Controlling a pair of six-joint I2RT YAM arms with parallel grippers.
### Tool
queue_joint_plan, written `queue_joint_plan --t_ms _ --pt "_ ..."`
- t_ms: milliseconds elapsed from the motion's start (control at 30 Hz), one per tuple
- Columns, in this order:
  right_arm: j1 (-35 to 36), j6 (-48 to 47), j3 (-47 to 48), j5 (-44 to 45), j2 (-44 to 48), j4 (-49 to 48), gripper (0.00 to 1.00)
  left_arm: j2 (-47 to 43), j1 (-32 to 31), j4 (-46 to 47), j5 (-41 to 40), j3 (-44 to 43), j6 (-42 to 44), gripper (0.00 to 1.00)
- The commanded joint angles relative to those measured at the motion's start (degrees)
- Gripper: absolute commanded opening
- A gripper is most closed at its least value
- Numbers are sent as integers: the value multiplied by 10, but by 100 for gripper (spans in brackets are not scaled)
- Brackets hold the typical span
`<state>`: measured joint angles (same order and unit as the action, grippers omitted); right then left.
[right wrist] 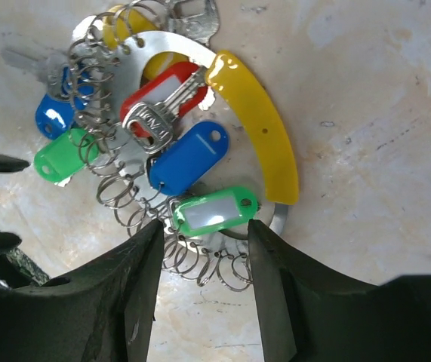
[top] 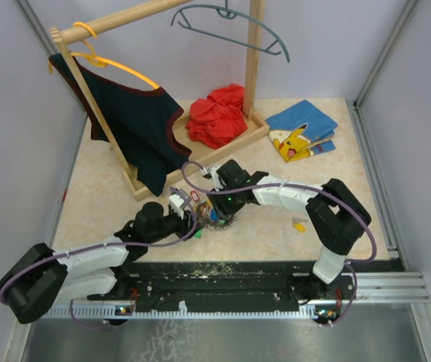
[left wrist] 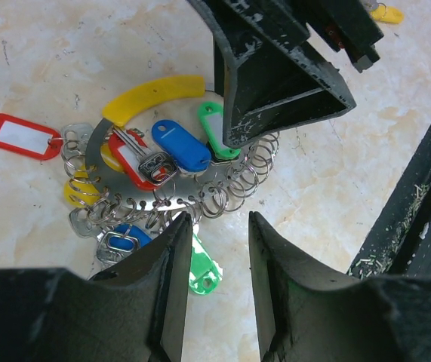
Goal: Put the keys on the keyring
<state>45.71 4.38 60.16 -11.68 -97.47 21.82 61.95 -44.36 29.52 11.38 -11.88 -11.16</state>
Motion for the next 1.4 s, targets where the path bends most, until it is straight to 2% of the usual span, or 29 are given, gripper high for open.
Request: queue_joint_plan --t_ms 0,267,467,1033,1200,1300,1367 --pt "18 78 45 61 -20 30 50 3 -2 3 4 -13 4 42" --pt "40 151 77 82 -70 32 52 -7 -2 2 -10 -4 14 42" --pt "68 186 111 118 -121 92 53 -45 -2 -14 -16 9 -10 42" --pt "94 237 108 155 -107 123 52 -96 -2 6 0 36 -44 42" --pt "96 242 93 150 -111 118 45 -97 -2 6 1 37 -46 42" --pt "96 243 86 144 -101 108 36 -94 -2 8 3 36 -48 42" --pt "97 242 86 142 -95 103 33 -92 -2 9 5 37 -50 42"
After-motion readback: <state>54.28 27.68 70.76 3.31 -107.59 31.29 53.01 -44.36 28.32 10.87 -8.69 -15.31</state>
